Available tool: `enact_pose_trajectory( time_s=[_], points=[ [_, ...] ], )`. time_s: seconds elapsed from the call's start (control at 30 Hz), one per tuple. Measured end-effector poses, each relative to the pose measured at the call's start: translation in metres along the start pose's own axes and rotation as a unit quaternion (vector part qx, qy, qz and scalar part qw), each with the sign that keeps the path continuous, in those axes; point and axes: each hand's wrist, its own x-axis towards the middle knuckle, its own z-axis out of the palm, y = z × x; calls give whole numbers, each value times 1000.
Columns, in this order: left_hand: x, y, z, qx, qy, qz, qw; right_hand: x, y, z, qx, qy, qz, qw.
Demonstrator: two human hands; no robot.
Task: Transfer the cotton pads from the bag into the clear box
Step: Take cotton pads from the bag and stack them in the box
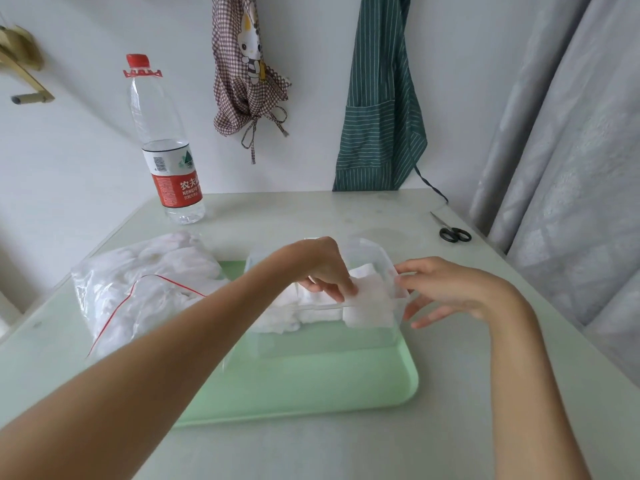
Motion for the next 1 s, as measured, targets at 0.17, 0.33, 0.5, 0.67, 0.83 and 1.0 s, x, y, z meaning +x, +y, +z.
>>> enact_pose_trajectory(
  time_s=[0.17,0.33,0.5,0.67,0.83,1.0],
  points=[
    [10,10,14,159,-26,3,987,1,2,0,7,2,-7,1000],
    [6,11,25,366,135,107,915,3,6,-2,18,1,-8,1000],
    [2,9,8,377,76,239,892,4,9,-3,25,-3,-8,1000],
    [6,3,10,370,4,249,895,5,8,-3,18,-4,-10,1000],
    [14,2,21,390,-17,247,887,4,8,-4,8,-16,-4,1000],
    [15,1,20,362,5,263,894,1,8,-4,5,-25,-3,1000]
  ],
)
